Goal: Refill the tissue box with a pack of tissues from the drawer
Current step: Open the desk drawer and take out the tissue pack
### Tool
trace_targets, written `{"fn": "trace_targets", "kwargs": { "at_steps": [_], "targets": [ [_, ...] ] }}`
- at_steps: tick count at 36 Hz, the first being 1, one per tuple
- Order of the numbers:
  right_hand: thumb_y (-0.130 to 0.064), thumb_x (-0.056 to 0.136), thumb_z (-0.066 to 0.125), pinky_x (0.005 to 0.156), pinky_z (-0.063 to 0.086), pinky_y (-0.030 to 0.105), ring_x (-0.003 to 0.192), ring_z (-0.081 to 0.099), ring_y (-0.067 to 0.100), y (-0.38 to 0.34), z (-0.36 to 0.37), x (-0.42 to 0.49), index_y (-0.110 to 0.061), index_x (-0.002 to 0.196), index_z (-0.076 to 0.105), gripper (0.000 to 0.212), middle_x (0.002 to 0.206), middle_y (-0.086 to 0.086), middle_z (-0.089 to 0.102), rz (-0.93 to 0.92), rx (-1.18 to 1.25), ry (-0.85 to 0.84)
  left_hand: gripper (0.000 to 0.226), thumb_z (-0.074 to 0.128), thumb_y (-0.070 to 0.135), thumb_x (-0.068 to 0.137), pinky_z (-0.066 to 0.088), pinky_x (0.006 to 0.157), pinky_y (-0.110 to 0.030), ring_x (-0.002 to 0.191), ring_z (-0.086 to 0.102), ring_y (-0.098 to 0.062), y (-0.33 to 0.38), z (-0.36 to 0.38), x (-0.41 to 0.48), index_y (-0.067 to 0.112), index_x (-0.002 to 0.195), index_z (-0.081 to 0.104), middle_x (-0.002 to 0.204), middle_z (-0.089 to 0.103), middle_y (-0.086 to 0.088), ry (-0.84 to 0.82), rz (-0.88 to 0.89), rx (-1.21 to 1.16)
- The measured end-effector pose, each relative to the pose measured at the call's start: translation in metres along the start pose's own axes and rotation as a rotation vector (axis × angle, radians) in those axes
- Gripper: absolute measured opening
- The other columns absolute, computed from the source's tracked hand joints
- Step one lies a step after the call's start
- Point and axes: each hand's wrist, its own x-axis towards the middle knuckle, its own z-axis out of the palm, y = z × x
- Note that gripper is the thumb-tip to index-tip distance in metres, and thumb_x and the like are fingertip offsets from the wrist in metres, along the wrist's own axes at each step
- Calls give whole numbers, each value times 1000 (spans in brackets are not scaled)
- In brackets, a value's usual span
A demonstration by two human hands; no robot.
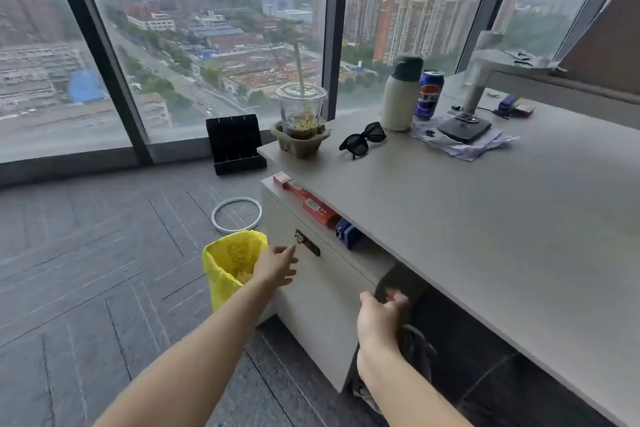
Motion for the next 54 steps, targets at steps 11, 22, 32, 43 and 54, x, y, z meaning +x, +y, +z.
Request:
{"fn": "trace_targets", "kwargs": {
  "at_steps": [11,22,32,43,54],
  "targets": [
    [8,93,25,122,15,42,150,19,21,21,-2,16,-23,157,11,72,165,2,16,-3,-107,-262,29,49,35,97,52,60,-30,75,63,-18,17,9,25,8,103,55,81,62,-4,-23,-19,-143],
    [8,86,27,122,21,46,148,27,20,31,-12,29,-19,154,23,73,161,2,28,-22,-155,-345,6,47,13,99,45,61,-27,72,60,-17,22,9,19,9,103,47,80,63,-8,-93,-49,-186],
    [13,95,25,120,22,34,146,32,23,15,-41,23,-3,150,28,57,158,13,33,-123,-257,-398,16,45,6,99,45,62,-27,67,56,-18,24,8,14,10,83,48,75,59,-11,-64,-41,-200],
    [-47,98,39,93,54,34,99,72,19,14,-46,20,-12,94,76,51,99,7,77,-209,-306,-441,6,59,7,92,52,71,-33,73,63,-23,-9,-44,-6,8,95,54,81,67,-12,-96,-5,-234],
    [-57,94,38,80,61,39,72,76,15,16,-29,-13,-11,72,77,64,72,2,79,-260,-442,-560,14,61,13,92,56,60,-26,69,66,-20,-45,-96,-38,5,101,54,83,69,-12,-45,127,-130]
  ]
}}
